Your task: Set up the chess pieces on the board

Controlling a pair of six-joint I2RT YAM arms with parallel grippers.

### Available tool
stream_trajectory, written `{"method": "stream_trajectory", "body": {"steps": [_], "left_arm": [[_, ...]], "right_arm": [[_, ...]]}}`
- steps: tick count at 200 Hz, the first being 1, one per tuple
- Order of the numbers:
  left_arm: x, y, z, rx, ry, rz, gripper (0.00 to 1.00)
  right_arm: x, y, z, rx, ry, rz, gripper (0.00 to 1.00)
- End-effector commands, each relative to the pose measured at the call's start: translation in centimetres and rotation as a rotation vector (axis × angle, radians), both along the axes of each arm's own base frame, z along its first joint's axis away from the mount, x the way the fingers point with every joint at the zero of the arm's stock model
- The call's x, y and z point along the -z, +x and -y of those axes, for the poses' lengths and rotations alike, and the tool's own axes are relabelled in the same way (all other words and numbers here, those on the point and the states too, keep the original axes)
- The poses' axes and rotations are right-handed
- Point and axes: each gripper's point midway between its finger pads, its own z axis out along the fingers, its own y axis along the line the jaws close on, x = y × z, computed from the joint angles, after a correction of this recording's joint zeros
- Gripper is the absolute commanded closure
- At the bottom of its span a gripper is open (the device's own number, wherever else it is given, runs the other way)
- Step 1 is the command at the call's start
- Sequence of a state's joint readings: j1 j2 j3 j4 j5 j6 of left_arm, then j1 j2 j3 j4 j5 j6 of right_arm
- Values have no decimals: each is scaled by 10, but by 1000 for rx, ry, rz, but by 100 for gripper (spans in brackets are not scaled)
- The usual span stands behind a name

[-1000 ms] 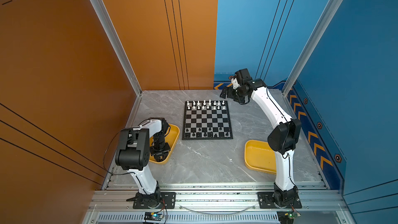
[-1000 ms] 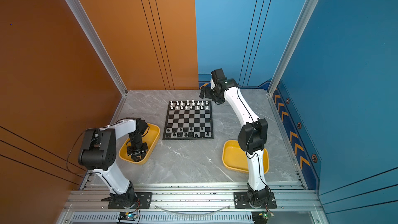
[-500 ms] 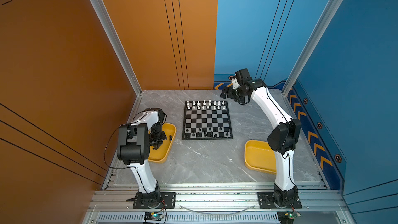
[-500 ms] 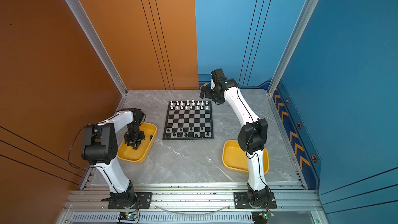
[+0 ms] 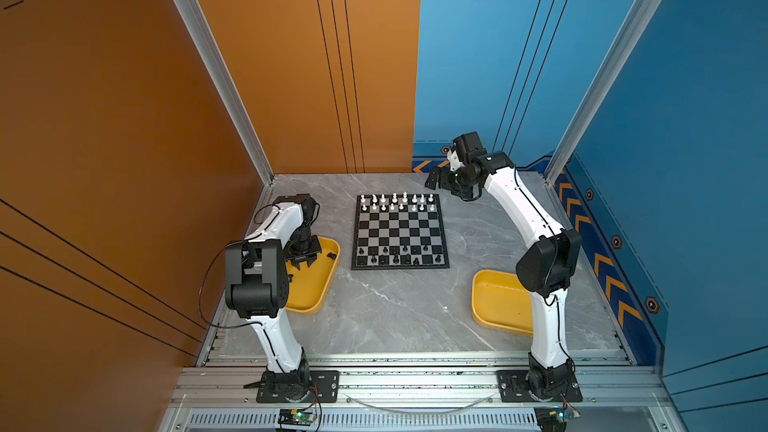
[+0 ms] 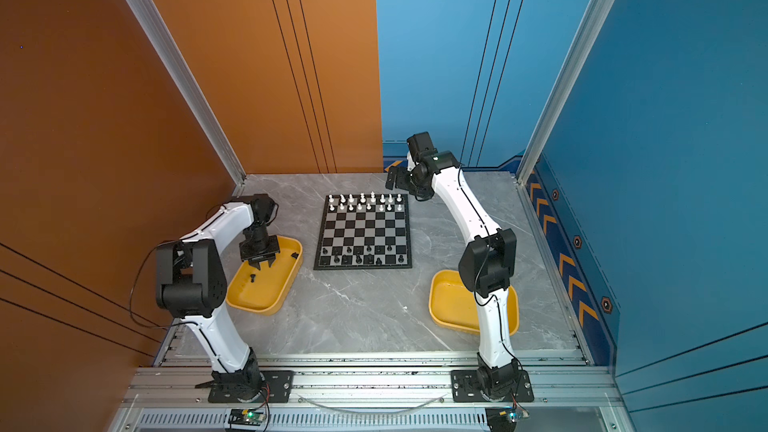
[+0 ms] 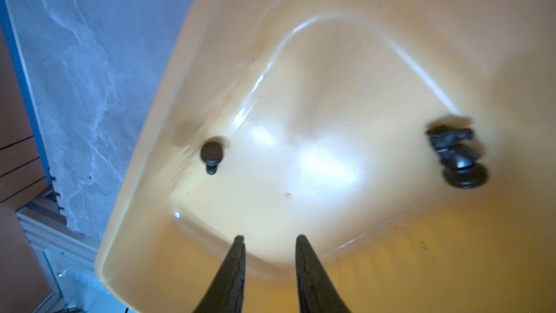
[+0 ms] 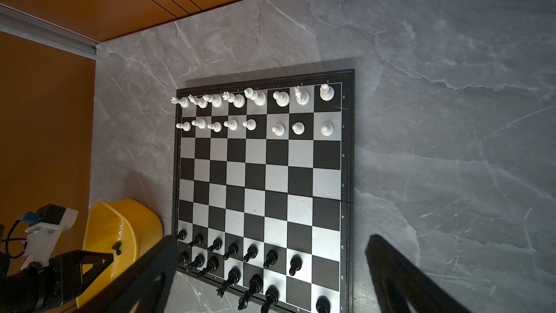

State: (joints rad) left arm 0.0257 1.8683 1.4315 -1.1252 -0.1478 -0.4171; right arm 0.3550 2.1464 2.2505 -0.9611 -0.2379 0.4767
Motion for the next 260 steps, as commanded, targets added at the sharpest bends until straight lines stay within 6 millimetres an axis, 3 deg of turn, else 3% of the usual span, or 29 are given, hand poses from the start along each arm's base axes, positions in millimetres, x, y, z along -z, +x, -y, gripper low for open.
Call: {"method": "stream_trajectory", "body": {"steps": [1,51,68,72,97,141,199,260], "left_arm": [[7,16,20,18,-70,21,64],[33,44,56,2,-160,74,57],[41,50,58,-26,-172,101,56],[42,52,58,-32,-176,108,56],[50,60,54,-69,-187,145,53],[70,76,56,-98,-249,179,53],[46,70,53,-123,-301,223,53],[46,85,64,-171,-368,260,52]], "right_arm": [[-8,0,4,18,-15,11,0],[-19,-11,7,17,-52,37,0],[-16,-15,7,14,-78,39,0],[-28,-19,8,15,-73,64,0],[-31,-26,11,21,-104,84,0],[-20,-38,13,39,-135,102,0],[-18,-54,4,51,-146,110,0],[-21,-58,-4,41,-157,131,0]]}}
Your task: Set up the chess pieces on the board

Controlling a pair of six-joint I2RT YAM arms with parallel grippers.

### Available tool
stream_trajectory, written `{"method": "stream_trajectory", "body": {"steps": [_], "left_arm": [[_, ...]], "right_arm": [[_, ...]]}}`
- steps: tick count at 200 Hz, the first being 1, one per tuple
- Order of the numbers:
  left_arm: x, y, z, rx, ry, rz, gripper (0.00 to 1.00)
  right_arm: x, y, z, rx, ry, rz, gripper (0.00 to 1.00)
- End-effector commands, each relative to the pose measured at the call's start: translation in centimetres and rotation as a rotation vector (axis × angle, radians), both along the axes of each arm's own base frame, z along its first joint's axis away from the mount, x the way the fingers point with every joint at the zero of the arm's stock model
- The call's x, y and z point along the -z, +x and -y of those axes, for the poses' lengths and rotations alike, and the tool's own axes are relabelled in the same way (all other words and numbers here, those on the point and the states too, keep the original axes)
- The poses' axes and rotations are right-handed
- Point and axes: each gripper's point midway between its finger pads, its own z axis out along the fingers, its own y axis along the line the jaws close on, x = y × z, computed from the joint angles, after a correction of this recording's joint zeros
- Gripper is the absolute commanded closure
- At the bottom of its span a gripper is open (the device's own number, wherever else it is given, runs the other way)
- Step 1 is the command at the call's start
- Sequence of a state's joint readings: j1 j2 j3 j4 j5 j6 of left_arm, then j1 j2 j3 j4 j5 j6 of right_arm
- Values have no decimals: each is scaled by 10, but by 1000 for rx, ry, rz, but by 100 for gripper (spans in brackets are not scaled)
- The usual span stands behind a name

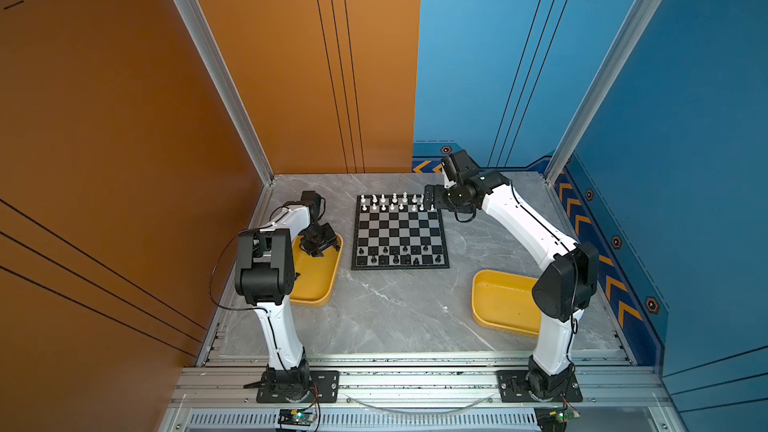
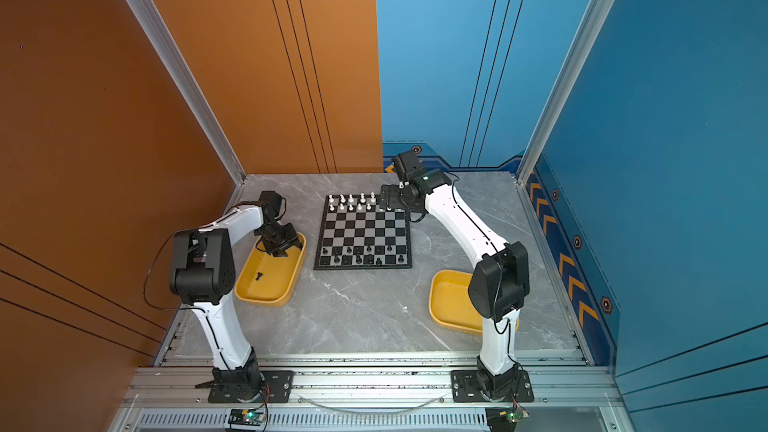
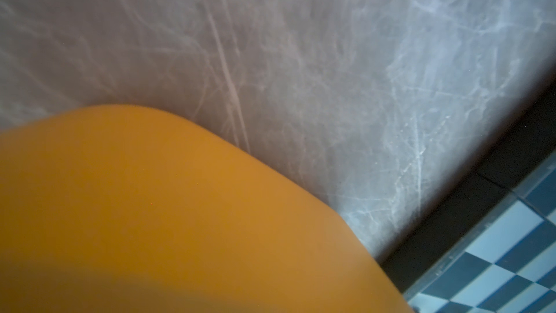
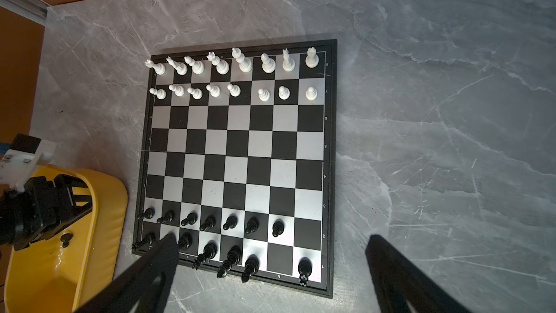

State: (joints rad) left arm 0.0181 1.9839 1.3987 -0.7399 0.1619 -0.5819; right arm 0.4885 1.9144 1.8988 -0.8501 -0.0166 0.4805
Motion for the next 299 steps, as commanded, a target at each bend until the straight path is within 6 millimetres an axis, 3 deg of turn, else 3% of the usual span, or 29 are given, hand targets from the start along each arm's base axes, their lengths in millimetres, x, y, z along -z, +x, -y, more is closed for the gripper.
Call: {"method": "stream_trajectory", "body": {"steps": [1,88,178,251,299], "left_arm": [[2,7,9,-22,-59,21,52],[-7,6,2,-39,-90,53,54],[15,19,18,-16,-153,44,53],[38,-5,22,63,-75,-100,59],[34,-15,19,92,-11,-141,64]], "right_arm": [[-27,-2,6,34,8,70,0],[-40,-8,10,42,-18,114,0],[-36,-23,-1,38,-40,118,0],[-29,-40,6,49,-54,117,0],[-32,-42,9,42,-53,130,0]]}}
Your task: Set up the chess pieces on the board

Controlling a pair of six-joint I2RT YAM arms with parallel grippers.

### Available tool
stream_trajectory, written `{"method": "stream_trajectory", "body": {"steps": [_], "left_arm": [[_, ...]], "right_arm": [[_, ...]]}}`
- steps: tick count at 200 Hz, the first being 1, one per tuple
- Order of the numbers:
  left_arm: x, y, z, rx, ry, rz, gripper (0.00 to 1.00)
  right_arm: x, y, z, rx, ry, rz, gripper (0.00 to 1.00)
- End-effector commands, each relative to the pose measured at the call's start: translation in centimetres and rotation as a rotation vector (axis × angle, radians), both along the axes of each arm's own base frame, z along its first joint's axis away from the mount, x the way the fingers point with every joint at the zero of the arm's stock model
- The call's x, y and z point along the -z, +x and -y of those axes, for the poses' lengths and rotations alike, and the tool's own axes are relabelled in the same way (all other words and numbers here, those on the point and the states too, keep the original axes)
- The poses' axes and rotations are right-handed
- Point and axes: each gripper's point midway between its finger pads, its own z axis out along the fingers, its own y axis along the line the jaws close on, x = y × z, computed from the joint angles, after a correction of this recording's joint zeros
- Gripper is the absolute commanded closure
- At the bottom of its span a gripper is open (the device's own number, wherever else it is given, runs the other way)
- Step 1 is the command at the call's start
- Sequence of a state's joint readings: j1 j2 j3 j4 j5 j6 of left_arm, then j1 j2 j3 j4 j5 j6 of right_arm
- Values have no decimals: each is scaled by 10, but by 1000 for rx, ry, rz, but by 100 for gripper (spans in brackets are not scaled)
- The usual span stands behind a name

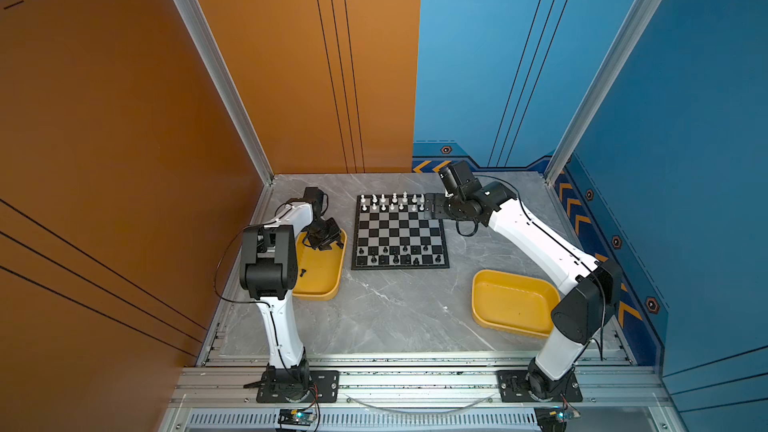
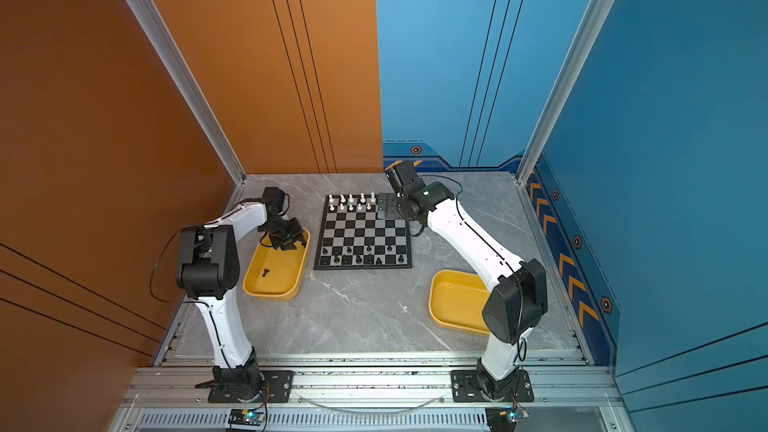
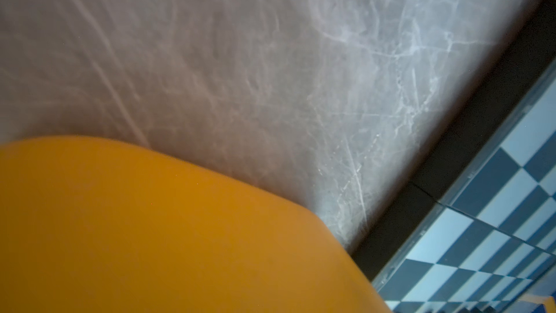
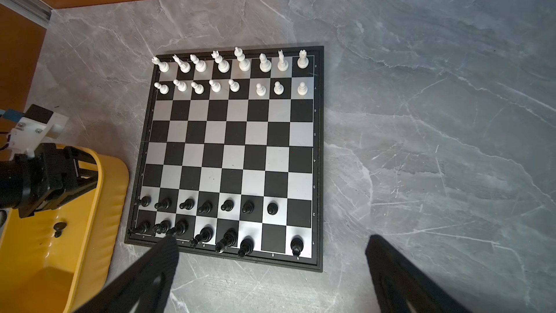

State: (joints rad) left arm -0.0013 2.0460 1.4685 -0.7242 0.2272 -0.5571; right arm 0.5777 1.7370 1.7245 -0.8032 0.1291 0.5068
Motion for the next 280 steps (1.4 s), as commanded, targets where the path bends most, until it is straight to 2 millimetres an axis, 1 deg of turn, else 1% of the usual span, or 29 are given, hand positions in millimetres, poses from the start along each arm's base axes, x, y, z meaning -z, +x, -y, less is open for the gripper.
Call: {"method": "stream_trajectory", "body": {"steps": [1,34,73,102,113,124,129,151,174,187,200,215,247,269,280], "left_arm": [[32,-35,1,42,53,-167,64],[26,-41,3,39,43,-168,68],[16,-51,9,42,45,-167,64],[21,-56,18,55,46,-186,65],[24,-58,20,56,51,-197,68],[27,-60,20,55,57,-207,75],[28,-61,19,53,62,-208,77],[28,-60,13,48,75,-207,83],[22,-55,9,39,68,-185,86],[14,-51,9,34,58,-163,89],[3,-46,9,28,48,-132,91],[-16,-37,11,17,30,-83,92],[-61,-21,23,-1,-36,28,92],[-86,-20,27,-3,-47,84,92],[-89,-25,25,1,-35,89,91]], "right_arm": [[-10,-2,7,22,7,36,0],[-9,-2,12,22,17,35,0],[-6,-4,17,22,27,26,0],[-3,-4,19,20,38,20,0],[-3,-4,20,20,40,20,0],[-4,-5,21,19,45,22,0],[-3,-5,22,19,44,21,0],[-4,-6,23,18,49,20,0],[-4,-7,23,9,54,16,0],[-5,-7,21,1,64,18,0],[-6,-6,14,-24,92,13,0],[-5,-4,4,-59,129,2,0],[-3,-2,-27,-154,225,-19,0],[-4,-3,-41,-201,238,-24,0],[-3,-4,-45,-225,242,-29,0]]}}
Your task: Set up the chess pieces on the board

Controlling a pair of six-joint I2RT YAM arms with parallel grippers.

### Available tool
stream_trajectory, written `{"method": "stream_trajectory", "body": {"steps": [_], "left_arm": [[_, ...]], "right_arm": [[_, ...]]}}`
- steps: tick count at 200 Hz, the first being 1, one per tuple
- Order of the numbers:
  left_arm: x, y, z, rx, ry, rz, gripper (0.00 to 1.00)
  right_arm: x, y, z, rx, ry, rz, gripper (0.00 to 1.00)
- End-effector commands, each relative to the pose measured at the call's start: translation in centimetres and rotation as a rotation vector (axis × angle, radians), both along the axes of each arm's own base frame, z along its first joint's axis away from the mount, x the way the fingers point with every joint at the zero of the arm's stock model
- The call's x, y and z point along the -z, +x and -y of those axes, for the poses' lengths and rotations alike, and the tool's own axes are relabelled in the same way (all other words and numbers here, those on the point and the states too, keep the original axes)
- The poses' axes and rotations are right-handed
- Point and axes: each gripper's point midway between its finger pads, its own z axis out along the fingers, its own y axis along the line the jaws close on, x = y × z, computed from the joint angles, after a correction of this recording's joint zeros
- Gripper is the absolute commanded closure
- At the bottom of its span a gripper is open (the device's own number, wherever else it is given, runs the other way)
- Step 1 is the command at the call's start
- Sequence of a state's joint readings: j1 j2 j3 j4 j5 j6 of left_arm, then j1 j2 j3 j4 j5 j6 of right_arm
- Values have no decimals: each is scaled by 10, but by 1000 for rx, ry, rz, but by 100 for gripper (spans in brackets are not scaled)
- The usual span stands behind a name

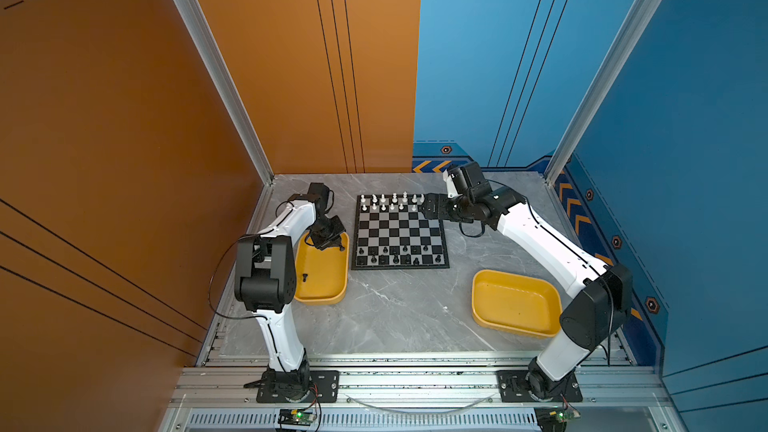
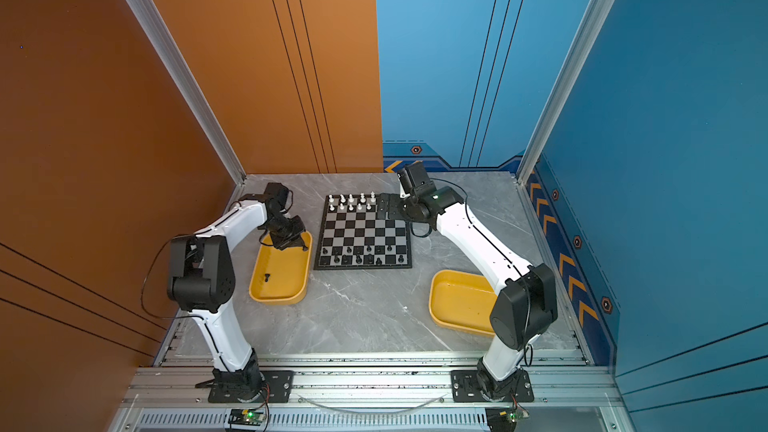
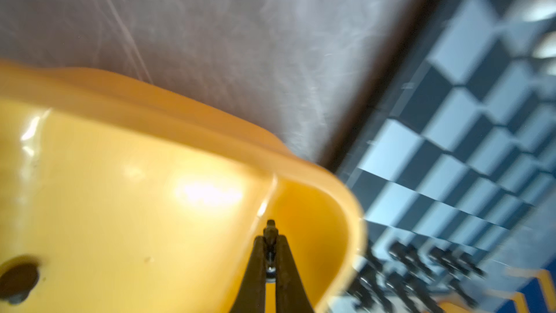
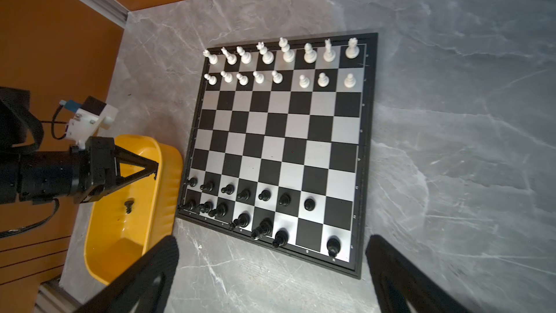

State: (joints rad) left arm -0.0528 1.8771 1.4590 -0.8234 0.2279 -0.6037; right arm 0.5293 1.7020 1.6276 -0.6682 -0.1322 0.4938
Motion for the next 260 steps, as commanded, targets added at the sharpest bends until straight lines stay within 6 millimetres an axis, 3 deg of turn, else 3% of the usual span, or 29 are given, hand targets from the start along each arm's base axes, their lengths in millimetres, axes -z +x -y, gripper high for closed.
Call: {"method": "stream_trajectory", "body": {"steps": [1,28,49,99,132,178,199,260], "left_arm": [[-30,-6,4,-6,-22,40,91],[-26,-20,0,-8,1,25,93],[-40,-22,1,-1,23,67,93],[-95,8,25,-32,-24,248,92],[-127,25,49,-73,-99,365,94],[-164,36,68,-144,-212,492,94],[-176,35,74,-156,-244,524,93],[-197,35,101,-156,-330,590,93]], "right_arm": [[-7,0,-23,-94,47,14,0],[-7,-7,-24,-123,52,13,0],[-7,-14,-29,-167,82,-3,0],[2,-13,-53,-204,231,-89,0],[-11,-6,-72,-240,382,-69,0],[-34,18,-86,-241,629,-33,15],[-37,23,-98,-252,715,-39,31],[-48,37,-124,-275,913,-49,45]]}}
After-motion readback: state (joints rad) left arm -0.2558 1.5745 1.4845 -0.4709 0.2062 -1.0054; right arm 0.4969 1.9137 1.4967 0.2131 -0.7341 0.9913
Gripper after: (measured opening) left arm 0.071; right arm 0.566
